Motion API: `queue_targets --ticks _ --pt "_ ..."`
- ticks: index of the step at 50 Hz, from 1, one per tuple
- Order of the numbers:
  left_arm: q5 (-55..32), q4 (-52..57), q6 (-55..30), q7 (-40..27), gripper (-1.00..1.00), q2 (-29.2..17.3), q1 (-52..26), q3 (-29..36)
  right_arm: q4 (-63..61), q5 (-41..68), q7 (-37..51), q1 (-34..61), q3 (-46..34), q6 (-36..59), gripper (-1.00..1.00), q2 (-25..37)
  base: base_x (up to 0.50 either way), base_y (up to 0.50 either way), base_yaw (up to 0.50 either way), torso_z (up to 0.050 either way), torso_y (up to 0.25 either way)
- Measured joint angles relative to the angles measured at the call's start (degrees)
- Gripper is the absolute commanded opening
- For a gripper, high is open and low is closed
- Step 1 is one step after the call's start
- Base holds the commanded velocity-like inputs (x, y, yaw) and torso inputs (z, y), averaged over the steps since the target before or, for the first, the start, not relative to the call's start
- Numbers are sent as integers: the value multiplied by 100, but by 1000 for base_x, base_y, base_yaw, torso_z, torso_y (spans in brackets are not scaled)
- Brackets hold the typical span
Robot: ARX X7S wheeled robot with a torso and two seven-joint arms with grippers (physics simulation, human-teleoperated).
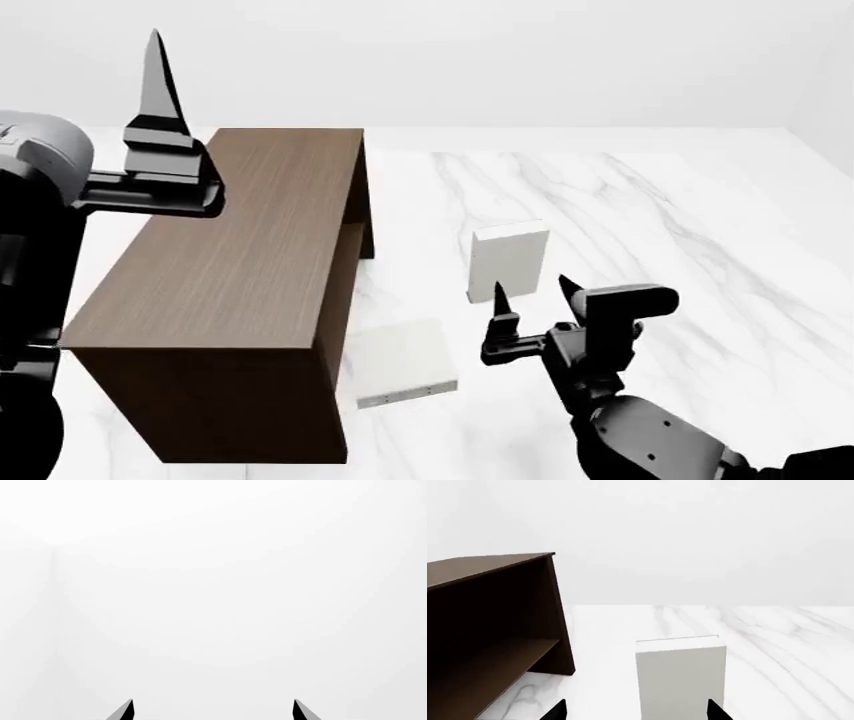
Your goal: Pick up the book on the right and place it under the cabinet shelf.
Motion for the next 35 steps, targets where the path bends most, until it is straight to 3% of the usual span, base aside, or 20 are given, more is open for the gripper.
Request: queue_targets --ticks 20,35 --pt "-1295 -28 -727 -646 100 105 -1443 0 419 -411 717 -111 -41 140 100 30 0 0 0 0 -29" --pt "-1511 -72 -792 -761 100 110 -1730 66 549 -419 750 -217 51 168 100 34 0 0 0 0 -85"
